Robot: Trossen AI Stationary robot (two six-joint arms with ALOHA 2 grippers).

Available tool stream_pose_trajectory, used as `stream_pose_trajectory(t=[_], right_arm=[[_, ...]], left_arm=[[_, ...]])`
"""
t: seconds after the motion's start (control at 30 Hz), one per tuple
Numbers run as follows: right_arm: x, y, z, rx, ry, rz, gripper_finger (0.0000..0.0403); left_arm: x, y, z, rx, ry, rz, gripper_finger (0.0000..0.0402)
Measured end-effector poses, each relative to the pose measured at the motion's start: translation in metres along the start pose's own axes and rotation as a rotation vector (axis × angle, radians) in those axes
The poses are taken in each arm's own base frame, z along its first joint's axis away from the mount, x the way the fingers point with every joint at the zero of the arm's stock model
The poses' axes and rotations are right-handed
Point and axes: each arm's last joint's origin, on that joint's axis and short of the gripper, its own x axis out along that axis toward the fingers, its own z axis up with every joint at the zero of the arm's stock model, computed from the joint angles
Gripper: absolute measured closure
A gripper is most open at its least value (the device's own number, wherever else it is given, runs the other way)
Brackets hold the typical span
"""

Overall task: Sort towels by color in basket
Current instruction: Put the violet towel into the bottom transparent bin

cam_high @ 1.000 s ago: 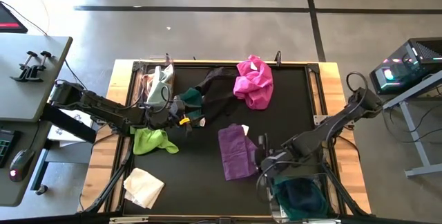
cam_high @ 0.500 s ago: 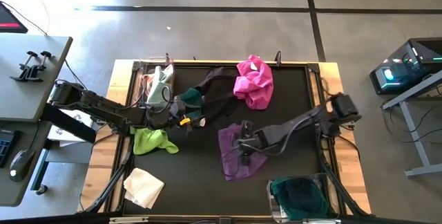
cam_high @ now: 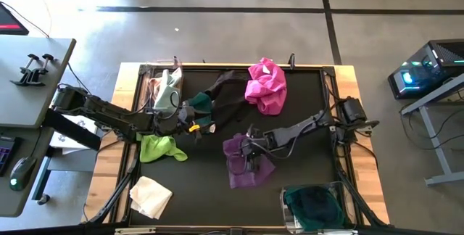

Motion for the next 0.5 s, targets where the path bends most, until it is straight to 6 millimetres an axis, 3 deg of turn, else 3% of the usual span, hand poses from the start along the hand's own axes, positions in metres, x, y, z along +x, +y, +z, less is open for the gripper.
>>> stream_pose_trajectory(t=[0.17, 0.27, 0.37, 0.5], right_arm=[[-0.001, -0.003, -0.009, 0.015, -0.032, -0.038, 0.0383], [-0.022, 0.002, -0.016, -0.014, 0.005, -0.092, 0.0383], [-0.060, 0.015, -0.022, -0.058, 0.003, -0.173, 0.0367], [-0.142, 0.037, -0.026, -0.016, -0.178, -0.211, 0.0381]], left_arm=[[0.000, -0.001, -0.001, 0.003, 0.004, -0.004, 0.0207], [0.000, -0.001, -0.001, 0.004, 0.004, -0.004, 0.0207], [0.000, -0.001, -0.001, 0.004, 0.004, -0.003, 0.0207], [0.000, -0.001, 0.000, 0.002, 0.001, -0.004, 0.0207]])
